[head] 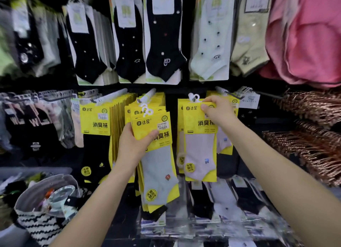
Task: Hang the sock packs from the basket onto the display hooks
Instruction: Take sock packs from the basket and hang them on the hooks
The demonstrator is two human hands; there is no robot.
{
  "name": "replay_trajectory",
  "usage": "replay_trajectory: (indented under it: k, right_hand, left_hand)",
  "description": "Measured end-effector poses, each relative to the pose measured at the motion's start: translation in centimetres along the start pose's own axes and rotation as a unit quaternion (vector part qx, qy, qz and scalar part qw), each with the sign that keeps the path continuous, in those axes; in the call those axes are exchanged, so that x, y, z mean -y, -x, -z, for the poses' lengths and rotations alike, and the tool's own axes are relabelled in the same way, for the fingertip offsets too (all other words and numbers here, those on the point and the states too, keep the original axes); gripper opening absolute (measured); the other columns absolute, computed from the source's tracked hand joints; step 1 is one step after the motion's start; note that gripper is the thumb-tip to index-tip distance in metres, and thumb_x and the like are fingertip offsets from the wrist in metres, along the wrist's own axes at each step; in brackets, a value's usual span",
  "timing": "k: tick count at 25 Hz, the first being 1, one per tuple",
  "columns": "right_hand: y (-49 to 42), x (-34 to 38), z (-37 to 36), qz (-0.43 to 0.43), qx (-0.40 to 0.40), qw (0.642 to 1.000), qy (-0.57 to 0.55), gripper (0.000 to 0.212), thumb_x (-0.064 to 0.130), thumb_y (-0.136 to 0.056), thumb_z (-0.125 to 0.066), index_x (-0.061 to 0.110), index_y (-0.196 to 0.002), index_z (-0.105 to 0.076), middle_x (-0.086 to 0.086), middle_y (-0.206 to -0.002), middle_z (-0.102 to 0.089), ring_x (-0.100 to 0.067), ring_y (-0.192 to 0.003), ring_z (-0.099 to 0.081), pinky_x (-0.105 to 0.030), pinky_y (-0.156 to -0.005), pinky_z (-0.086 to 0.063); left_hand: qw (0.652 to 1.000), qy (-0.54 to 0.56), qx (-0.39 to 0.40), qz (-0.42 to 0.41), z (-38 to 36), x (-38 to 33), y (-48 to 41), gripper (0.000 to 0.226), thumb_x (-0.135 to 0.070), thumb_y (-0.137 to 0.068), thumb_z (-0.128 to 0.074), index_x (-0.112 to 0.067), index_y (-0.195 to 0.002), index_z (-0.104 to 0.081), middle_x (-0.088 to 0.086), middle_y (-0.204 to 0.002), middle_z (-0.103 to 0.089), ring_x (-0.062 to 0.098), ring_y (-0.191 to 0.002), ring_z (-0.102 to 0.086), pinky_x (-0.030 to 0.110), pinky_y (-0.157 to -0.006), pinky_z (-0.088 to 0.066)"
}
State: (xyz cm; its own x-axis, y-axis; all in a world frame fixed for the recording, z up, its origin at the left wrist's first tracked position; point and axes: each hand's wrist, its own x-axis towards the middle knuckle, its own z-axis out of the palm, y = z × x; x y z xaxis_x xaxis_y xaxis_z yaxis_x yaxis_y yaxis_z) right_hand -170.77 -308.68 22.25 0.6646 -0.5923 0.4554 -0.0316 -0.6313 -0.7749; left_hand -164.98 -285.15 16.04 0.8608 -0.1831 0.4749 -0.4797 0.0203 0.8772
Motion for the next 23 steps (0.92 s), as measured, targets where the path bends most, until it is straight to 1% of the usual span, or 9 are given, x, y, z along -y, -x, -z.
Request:
replay_trajectory:
  k: [3,6,9,11,13,16,19,21,23]
  right_hand:
    - [-0.2,-0.2,-1.1,-0.016,0.032,0.999,0.028,0.015,0.025,-0.089,-0.059,0.023,-0.104,-0.06,-0.013,-0.116,-0.062,-0.028,-0.099,-0.063,-0.03,-0.073,-0.047]
    - [0.3,-0.2,-1.1,-0.021,0.042,0.998,0.034,0.025,0.026,-0.09,-0.058,0.02,-0.114,-0.058,-0.01,-0.122,-0.057,-0.025,-0.095,-0.062,-0.032,-0.077,-0.048]
    - [1.9,-0.3,0.0,0.005,-0.047,0.999,0.002,0.024,0.026,-0.087,-0.061,0.019,-0.11,-0.057,-0.003,-0.112,-0.056,-0.013,-0.086,-0.052,-0.024,-0.069,-0.041]
    - [3.5,0.0,0.2,0.059,-0.084,0.994,-0.04,0.014,0.03,-0.084,-0.064,0.023,-0.094,-0.056,-0.001,-0.098,-0.058,-0.011,-0.08,-0.05,-0.017,-0.063,-0.038]
    - [4.8,1.0,-0.5,0.075,-0.012,0.994,-0.077,0.021,0.038,-0.078,-0.07,0.028,-0.082,-0.052,0.005,-0.084,-0.055,-0.008,-0.074,-0.05,-0.016,-0.063,-0.039]
    - [5.3,2.1,-1.4,0.055,0.062,0.996,-0.046,0.036,0.042,-0.069,-0.078,0.023,-0.088,-0.053,0.007,-0.073,-0.049,-0.009,-0.07,-0.05,-0.021,-0.061,-0.039]
    - [5.2,1.9,-0.9,0.018,0.061,0.987,-0.148,0.026,0.024,-0.075,-0.076,0.015,-0.093,-0.06,-0.004,-0.077,-0.063,-0.022,-0.078,-0.066,-0.027,-0.07,-0.053]
    - [5.3,1.4,-0.5,-0.003,0.061,0.981,-0.186,0.017,0.019,-0.079,-0.073,0.017,-0.09,-0.061,-0.017,-0.085,-0.068,-0.022,-0.076,-0.066,-0.036,-0.08,-0.055]
    - [5.4,1.3,-0.2,0.008,0.071,0.982,-0.175,0.012,0.02,-0.08,-0.073,0.023,-0.084,-0.062,-0.009,-0.083,-0.067,-0.018,-0.076,-0.063,-0.035,-0.077,-0.053]
  left_hand:
    - [1.0,-0.007,0.012,0.001,0.0,-0.2,-0.1,0.037,-0.031,-0.071,-0.078,-0.033,-0.098,-0.052,-0.023,-0.088,-0.061,-0.017,-0.071,-0.059,0.003,-0.053,-0.043]
    - [0.999,-0.008,0.034,-0.001,-0.6,-0.6,-0.1,0.034,-0.031,-0.071,-0.078,-0.037,-0.089,-0.05,-0.023,-0.088,-0.06,-0.023,-0.07,-0.055,-0.001,-0.053,-0.041]
    - [0.999,-0.007,0.043,0.01,-1.4,-0.8,-0.2,0.032,-0.034,-0.071,-0.078,-0.037,-0.087,-0.05,-0.022,-0.088,-0.062,-0.013,-0.073,-0.059,0.006,-0.055,-0.044]
    - [0.998,0.007,0.054,0.014,-2.1,-0.9,-0.3,0.032,-0.032,-0.07,-0.079,-0.036,-0.088,-0.052,-0.019,-0.088,-0.064,-0.01,-0.075,-0.06,0.007,-0.055,-0.046]
    - [0.998,0.01,0.069,0.007,-3.0,-1.0,-0.2,0.034,-0.031,-0.069,-0.08,-0.034,-0.09,-0.054,-0.017,-0.089,-0.065,-0.009,-0.076,-0.061,0.006,-0.056,-0.046]
    - [0.997,0.014,0.078,-0.001,-4.4,-1.4,0.0,0.035,-0.03,-0.069,-0.08,-0.034,-0.091,-0.055,-0.016,-0.09,-0.066,-0.007,-0.078,-0.062,0.008,-0.058,-0.048]
    - [0.996,0.029,0.081,0.017,-4.8,-1.5,0.0,0.031,-0.035,-0.073,-0.076,-0.034,-0.094,-0.053,-0.018,-0.092,-0.064,-0.005,-0.084,-0.06,0.01,-0.058,-0.046]
    - [0.994,0.043,0.098,0.025,-4.7,-1.2,0.0,0.034,-0.037,-0.077,-0.071,-0.03,-0.104,-0.054,-0.017,-0.097,-0.064,-0.006,-0.087,-0.06,0.009,-0.06,-0.045]
    - [0.993,0.047,0.101,0.025,-4.7,-1.0,0.1,0.035,-0.035,-0.079,-0.07,-0.027,-0.109,-0.054,-0.015,-0.099,-0.065,-0.006,-0.087,-0.06,0.009,-0.061,-0.047]
